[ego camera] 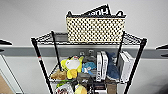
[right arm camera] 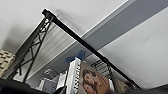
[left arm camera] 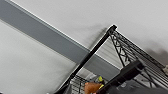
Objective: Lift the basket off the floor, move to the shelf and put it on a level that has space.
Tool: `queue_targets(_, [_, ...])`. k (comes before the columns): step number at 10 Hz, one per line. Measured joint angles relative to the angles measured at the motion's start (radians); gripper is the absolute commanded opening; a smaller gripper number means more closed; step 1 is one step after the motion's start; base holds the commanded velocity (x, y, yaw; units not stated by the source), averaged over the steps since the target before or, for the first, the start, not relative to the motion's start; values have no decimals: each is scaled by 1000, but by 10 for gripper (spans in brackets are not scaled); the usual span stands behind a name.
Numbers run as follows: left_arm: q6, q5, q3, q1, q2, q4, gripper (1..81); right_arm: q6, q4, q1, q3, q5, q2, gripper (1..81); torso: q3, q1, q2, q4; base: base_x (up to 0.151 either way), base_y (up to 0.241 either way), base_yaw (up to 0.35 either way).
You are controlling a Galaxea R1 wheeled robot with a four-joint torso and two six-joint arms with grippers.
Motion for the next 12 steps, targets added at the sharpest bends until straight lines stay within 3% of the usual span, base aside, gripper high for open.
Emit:
queue_targets(4, [8, -23, 18, 228, 4, 15, 811, -3, -44, -235, 13, 37, 18, 811, 0, 0, 0, 0, 0, 0, 0])
queue_targets(9, [32, -172, 25, 565, 70, 21, 811, -5, -83, -535, 3, 131, 80, 811, 0, 0, 0, 0, 0, 0, 0])
queue_targets(12, [36, -276, 38, 771, 113, 23, 811, -21, -95, -733, 0, 244, 120, 811, 0, 0, 0, 0, 0, 0, 0])
